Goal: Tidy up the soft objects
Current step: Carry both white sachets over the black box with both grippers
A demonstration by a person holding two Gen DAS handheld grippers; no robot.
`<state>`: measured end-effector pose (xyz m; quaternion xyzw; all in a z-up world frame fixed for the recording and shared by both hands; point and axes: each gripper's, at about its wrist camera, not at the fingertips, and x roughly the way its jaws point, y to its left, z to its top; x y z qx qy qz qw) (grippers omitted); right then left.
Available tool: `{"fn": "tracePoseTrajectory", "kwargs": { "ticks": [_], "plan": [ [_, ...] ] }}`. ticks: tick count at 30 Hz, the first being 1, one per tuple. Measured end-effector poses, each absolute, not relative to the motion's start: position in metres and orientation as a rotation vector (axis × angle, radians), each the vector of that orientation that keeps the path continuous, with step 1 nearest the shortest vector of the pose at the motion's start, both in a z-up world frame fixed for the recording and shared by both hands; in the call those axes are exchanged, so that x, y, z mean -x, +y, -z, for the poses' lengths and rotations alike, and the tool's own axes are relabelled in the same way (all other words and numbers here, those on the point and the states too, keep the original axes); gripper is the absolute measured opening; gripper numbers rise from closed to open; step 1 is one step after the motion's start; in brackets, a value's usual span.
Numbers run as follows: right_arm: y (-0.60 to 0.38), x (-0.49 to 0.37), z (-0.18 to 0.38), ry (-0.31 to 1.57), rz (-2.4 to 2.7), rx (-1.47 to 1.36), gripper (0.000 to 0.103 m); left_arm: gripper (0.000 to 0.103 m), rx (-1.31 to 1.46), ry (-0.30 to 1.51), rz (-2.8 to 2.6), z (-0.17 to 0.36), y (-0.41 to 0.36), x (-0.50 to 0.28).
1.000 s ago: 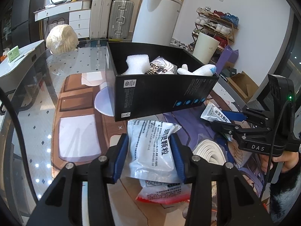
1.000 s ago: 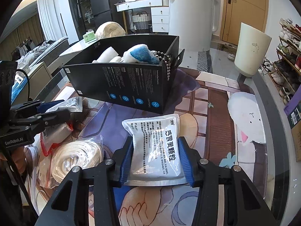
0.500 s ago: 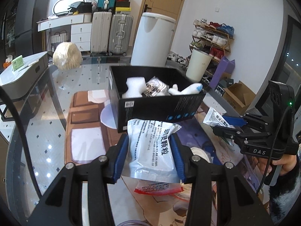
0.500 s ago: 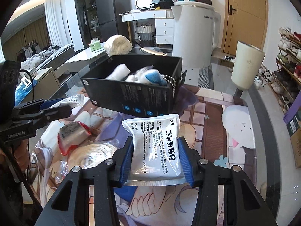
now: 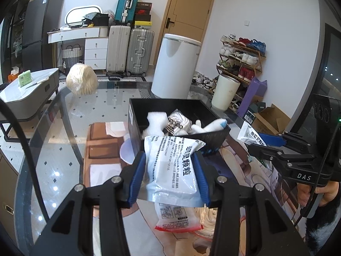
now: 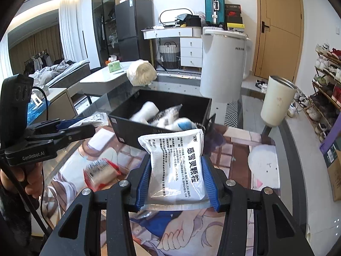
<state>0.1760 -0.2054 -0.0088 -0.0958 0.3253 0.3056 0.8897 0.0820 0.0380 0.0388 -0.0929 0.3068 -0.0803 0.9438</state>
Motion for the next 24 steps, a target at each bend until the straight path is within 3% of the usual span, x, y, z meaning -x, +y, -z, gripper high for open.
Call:
{"fn": "tracePoseTrajectory", "kwargs": {
  "ticks": [24],
  "plan": [
    [-0.169, -0.212, -0.022, 0.618, -0.689, 0.16, 0.046, 0.045, 0.175, 0.573, 0.123, -0.062, 0.037, -0.13]
  ]
}}
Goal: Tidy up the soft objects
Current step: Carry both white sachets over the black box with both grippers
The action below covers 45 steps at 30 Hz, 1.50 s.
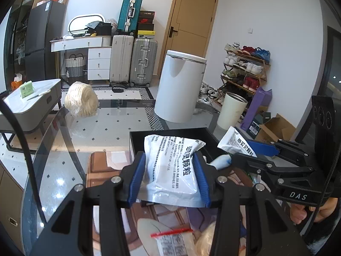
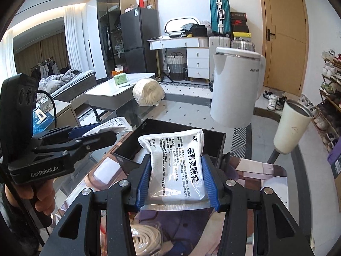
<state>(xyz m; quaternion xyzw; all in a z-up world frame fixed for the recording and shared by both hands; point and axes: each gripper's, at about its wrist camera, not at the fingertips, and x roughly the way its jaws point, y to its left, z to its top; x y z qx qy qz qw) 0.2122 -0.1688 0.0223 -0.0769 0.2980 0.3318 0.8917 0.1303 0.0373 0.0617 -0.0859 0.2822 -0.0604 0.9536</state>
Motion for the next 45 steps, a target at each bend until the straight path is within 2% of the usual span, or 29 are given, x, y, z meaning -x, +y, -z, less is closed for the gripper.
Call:
{"fn": "tracePoseTrajectory", "kwargs": {
  "ticks": [16, 40, 45],
  "plan": [
    [-0.147, -0.268, 0.0, 0.687, -0.663, 0.143, 0.046, 0.045, 0.196, 0.597, 0.112, -0.04, 0.039, -0.181],
    [-0.119, -0.308, 0.024, 0.764, -0.659, 0.283, 0.047, 0.045, 0.181, 0.619, 0.091, -0.027, 0.035, -0.2],
    [-0.116, -0.305, 0.022, 0.736, -0.676, 0.311, 0.054, 0.045, 0.176, 0.624, 0.091, -0.026, 0.034, -0.201]
  ]
}}
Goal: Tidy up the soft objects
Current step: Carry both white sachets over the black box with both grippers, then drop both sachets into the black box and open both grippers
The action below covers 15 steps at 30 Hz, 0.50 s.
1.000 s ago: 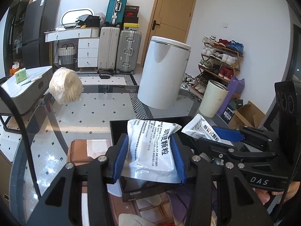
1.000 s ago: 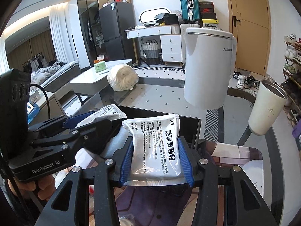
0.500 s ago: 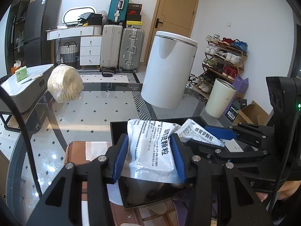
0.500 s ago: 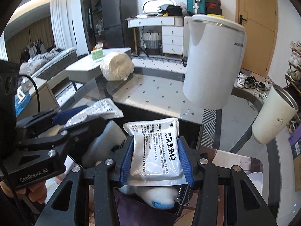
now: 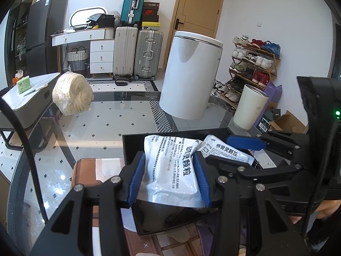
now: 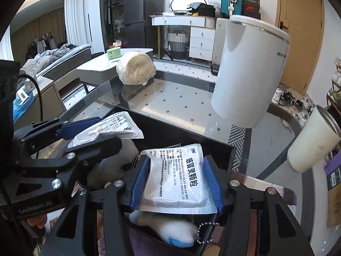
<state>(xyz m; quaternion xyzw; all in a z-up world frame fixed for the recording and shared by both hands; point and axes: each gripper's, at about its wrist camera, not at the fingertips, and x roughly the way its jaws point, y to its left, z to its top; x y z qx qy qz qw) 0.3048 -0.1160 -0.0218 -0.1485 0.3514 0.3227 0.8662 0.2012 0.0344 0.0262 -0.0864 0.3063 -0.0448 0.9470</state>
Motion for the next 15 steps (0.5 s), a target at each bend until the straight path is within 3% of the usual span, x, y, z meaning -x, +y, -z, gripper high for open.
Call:
{"fn": "tracePoseTrajectory", "kwargs": {
  "ticks": [5, 11, 15],
  "plan": [
    [-0.13, -0.294, 0.014, 0.688, -0.651, 0.303, 0.067, 0.048, 0.158, 0.63, 0.087, -0.022, 0.032, -0.201],
    [-0.149, -0.281, 0.007, 0.659, -0.629, 0.289, 0.075, 0.049, 0.13, 0.637, 0.093, -0.02, 0.024, -0.2],
    [-0.156, -0.273, 0.005, 0.65, -0.631, 0.276, 0.076, 0.055, 0.103, 0.662, 0.105, -0.016, 0.018, -0.2]
  ]
}}
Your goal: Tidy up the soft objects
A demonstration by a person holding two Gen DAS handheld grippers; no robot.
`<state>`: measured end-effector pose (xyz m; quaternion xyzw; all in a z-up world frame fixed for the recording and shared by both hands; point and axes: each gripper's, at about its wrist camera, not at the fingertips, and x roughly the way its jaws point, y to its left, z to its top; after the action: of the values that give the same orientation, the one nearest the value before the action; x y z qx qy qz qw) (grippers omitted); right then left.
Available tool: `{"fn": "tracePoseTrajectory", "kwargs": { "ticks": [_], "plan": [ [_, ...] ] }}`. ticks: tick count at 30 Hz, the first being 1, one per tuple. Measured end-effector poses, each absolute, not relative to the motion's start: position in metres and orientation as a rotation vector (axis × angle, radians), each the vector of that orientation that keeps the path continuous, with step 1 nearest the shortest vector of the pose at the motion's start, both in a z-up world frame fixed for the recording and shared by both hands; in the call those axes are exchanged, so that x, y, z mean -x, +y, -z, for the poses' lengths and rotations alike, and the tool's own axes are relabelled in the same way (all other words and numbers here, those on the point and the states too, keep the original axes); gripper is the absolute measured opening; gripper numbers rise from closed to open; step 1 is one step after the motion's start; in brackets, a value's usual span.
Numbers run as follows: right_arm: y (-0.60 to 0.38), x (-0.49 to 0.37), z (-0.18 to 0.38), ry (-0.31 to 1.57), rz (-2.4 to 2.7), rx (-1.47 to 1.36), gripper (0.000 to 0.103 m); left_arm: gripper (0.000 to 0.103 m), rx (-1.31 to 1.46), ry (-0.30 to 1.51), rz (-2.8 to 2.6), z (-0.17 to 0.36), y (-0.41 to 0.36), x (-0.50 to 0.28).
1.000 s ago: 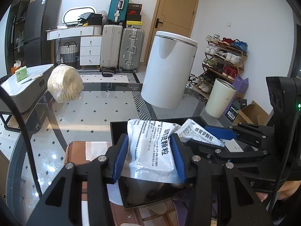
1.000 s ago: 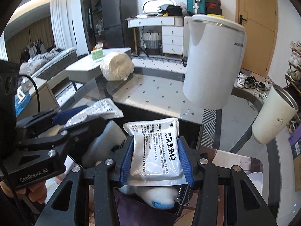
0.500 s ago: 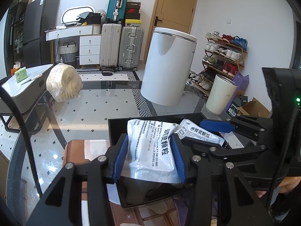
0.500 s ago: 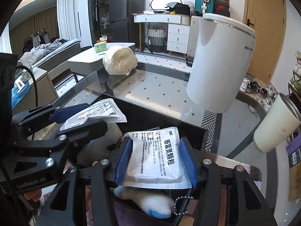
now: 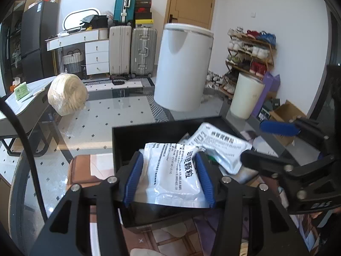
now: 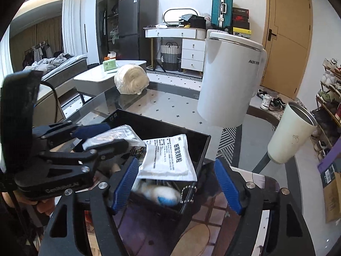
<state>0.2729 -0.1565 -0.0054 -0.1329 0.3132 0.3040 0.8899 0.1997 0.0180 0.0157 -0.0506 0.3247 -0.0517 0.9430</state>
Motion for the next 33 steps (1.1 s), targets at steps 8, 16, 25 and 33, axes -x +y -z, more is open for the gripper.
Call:
{"fn": "tracePoseTrajectory", "kwargs": {
  "ticks": [8, 16, 25, 33],
  "plan": [
    [-0.171, -0.257, 0.002, 0.641, -0.629, 0.24, 0.084, 0.086, 0.123, 0.64, 0.149, -0.025, 0.02, -0.177],
    [-0.186, -0.234, 0.008, 0.651, -0.631, 0.212, 0.096, 0.103, 0.146, 0.649, 0.057, -0.029, 0.036, -0.147],
    [-0.192, -0.211, 0.02, 0.675, -0.67, 0.189, 0.102, 0.103, 0.123, 0.647, 0.017, -0.023, 0.041, -0.115],
    [-0.192, -0.189, 0.033, 0.698, -0.727, 0.253, 0.102, 0.103, 0.107, 0.659, 0.004, -0.017, 0.039, -0.09]
  ]
}}
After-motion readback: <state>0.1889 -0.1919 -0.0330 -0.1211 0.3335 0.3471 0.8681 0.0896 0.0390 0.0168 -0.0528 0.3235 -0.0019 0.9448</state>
